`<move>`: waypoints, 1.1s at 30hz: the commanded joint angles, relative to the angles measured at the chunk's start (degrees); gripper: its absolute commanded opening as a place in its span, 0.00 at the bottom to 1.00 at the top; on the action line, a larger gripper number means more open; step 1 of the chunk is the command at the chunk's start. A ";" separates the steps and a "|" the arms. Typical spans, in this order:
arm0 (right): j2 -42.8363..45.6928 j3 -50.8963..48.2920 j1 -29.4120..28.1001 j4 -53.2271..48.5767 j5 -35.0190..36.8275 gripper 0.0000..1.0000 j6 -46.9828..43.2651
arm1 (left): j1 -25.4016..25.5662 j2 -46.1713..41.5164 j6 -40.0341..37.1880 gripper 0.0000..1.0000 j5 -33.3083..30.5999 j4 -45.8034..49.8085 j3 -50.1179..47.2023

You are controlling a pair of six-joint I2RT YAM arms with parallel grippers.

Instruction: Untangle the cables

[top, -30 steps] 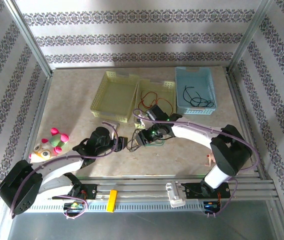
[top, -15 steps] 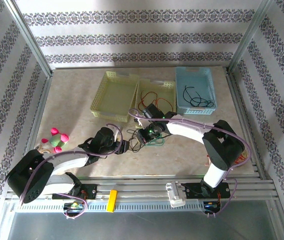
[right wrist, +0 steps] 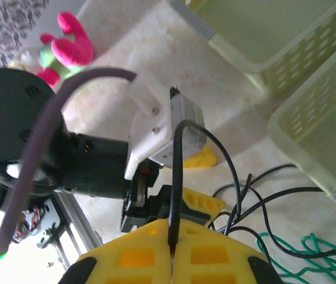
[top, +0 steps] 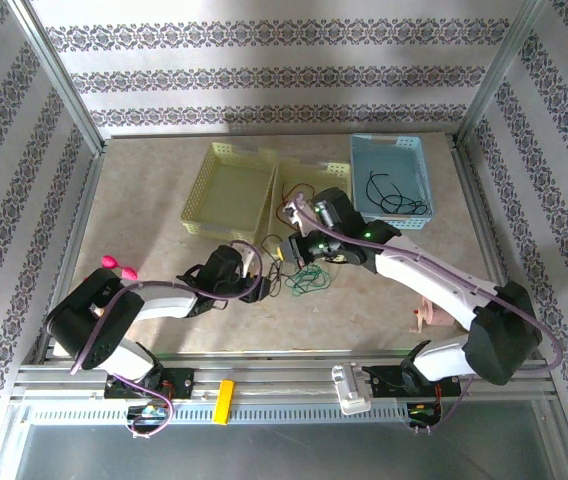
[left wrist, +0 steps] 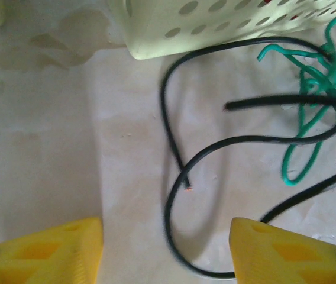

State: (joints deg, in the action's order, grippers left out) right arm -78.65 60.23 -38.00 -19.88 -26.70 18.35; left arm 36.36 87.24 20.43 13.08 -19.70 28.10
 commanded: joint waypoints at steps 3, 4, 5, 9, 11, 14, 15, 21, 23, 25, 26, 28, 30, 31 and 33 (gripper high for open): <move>5.29 -2.04 3.67 4.92 -1.17 0.02 5.28 | 0.28 3.67 -1.69 0.53 2.03 -3.48 1.84; 6.33 -2.36 4.45 5.61 -0.64 0.02 6.06 | 0.29 4.34 -1.78 0.52 2.11 -3.58 2.00; 7.31 -2.88 5.18 6.41 -0.38 0.02 6.81 | 0.30 4.97 -1.84 0.51 2.13 -3.56 2.09; 10.49 -5.15 8.20 10.44 -1.37 0.02 10.66 | 0.30 6.03 -2.14 0.47 2.35 -3.64 2.24; 11.60 -5.69 9.21 10.66 -0.80 0.02 11.14 | 0.46 4.98 -2.48 0.47 2.43 -3.90 1.67; 12.60 -6.39 10.05 10.64 -0.65 0.03 11.24 | 0.55 2.24 -2.75 0.47 2.75 -3.22 0.76; 12.94 -6.53 10.13 10.53 -0.81 0.03 11.10 | 0.69 1.19 -2.76 0.47 2.78 -2.67 0.49; 15.46 -6.20 13.15 10.52 2.17 0.03 10.82 | 1.24 -2.75 -2.67 0.49 1.26 -0.52 -0.59; 16.28 -6.00 15.32 10.68 5.75 0.03 10.93 | 1.54 -2.79 -2.67 0.49 0.55 -0.25 -0.51; 16.38 -5.33 18.07 10.86 9.46 0.03 10.99 | 1.86 -2.39 -2.89 0.49 0.29 -0.25 -0.25; 16.02 -4.79 19.82 10.83 11.49 0.04 11.11 | 2.09 -2.10 -3.01 0.50 0.19 -0.16 -0.02; 14.81 -3.80 23.51 11.00 14.82 0.04 12.07 | 2.44 -1.49 -3.19 0.50 0.10 0.08 0.53; 12.51 -3.07 27.69 12.59 18.12 0.05 13.21 | 2.75 -0.93 -3.45 0.50 -0.07 0.50 1.07; 11.15 -2.63 29.35 13.04 19.86 0.05 13.98 | 2.97 -0.81 -3.55 0.50 -0.16 0.63 1.22; 6.89 -1.08 33.41 14.31 22.06 0.07 15.74 | 3.27 -0.72 -3.81 0.50 -0.33 0.80 1.35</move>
State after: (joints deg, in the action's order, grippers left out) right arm -67.72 56.77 -8.14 -8.69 -11.35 31.27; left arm 38.68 85.82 18.04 13.26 -19.97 28.38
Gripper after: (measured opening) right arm 0.064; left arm 0.500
